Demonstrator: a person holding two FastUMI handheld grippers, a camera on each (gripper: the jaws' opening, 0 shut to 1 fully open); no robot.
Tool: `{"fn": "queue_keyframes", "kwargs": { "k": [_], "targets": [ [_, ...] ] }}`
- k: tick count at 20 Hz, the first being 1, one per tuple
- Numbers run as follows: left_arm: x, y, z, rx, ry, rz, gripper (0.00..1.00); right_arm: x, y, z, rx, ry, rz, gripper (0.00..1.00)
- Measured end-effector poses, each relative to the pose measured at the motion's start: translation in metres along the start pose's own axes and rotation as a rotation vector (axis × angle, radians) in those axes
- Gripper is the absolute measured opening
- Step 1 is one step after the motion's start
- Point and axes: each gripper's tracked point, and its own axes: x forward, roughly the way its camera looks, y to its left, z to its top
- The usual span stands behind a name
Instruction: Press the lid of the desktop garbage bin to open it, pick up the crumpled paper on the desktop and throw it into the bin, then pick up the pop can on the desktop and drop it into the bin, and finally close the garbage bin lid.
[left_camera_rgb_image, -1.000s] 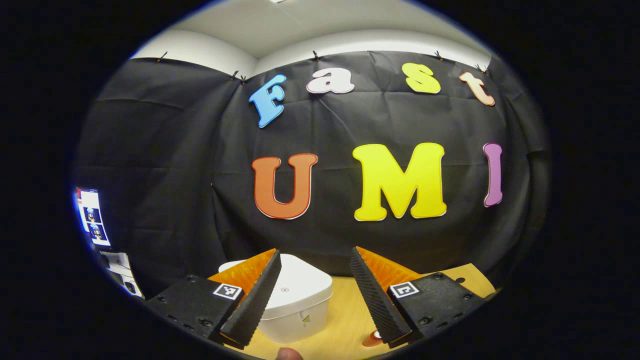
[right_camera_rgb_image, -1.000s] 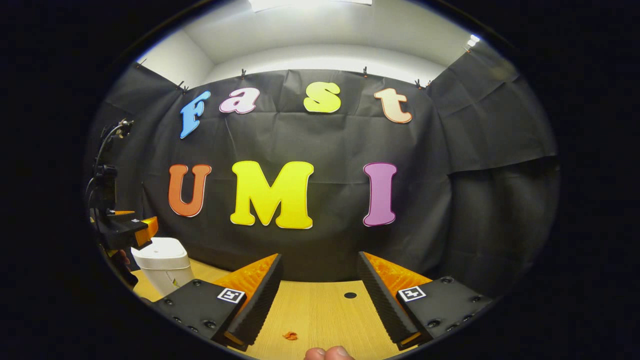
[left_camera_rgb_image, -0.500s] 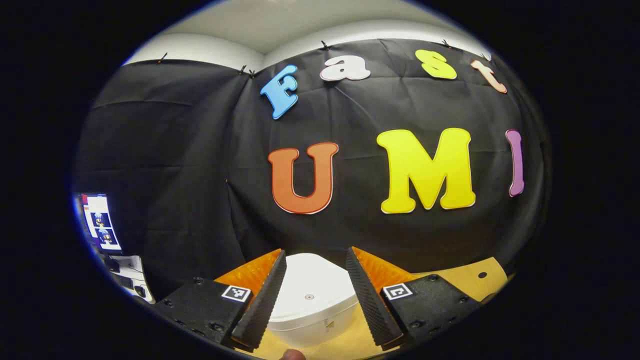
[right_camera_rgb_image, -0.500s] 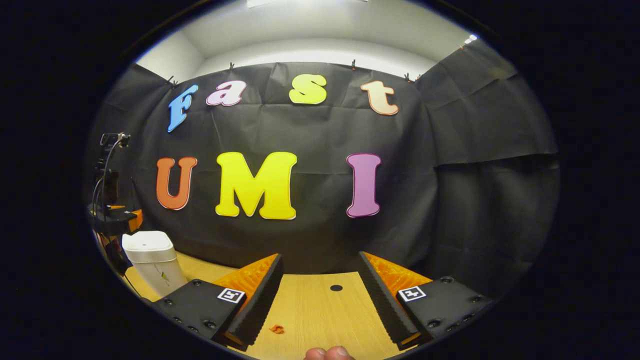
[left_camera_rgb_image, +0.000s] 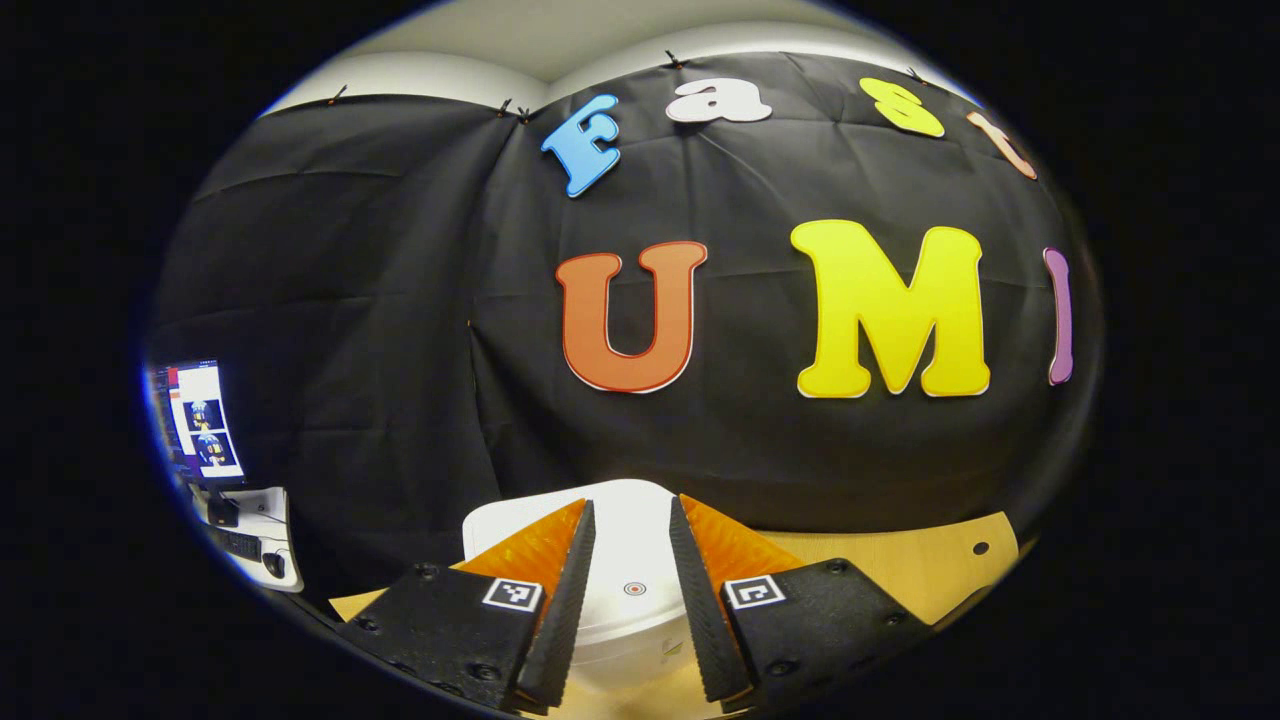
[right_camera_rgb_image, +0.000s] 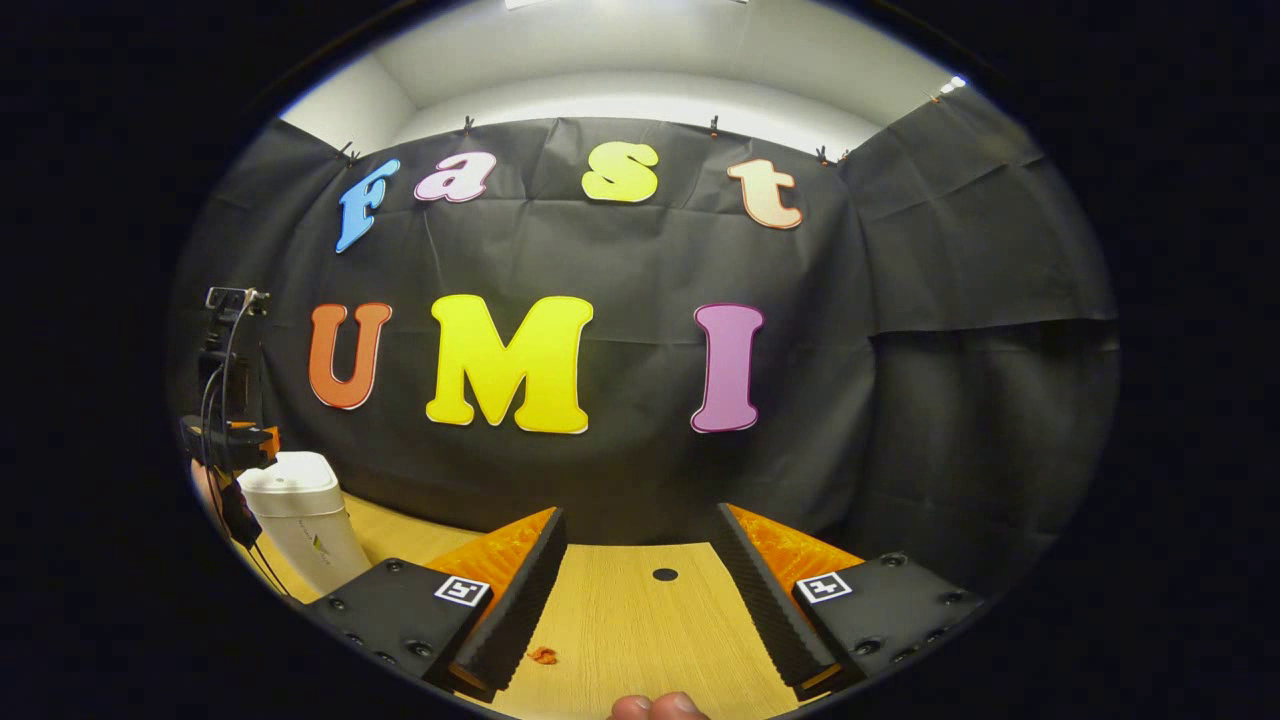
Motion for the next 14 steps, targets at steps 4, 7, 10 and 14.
{"fn": "queue_keyframes", "kwargs": {
  "k": [4, 7, 10, 14],
  "targets": [
    [0.014, 0.006, -0.018, -0.007, 0.055, 0.023, 0.37, 0.004, -0.001, -0.004, 0.001, 0.014, -0.007, 0.95],
    [0.018, 0.009, -0.033, -0.020, 0.099, 0.036, 0.23, 0.008, 0.000, -0.006, -0.001, 0.018, -0.007, 0.95],
    [0.022, 0.013, -0.048, -0.035, 0.140, 0.047, 0.15, 0.010, 0.003, -0.010, -0.001, 0.026, -0.004, 0.95],
    [0.023, 0.012, -0.056, -0.037, 0.154, 0.042, 0.05, 0.011, 0.008, -0.016, -0.002, 0.041, 0.006, 0.95]
  ]
}}
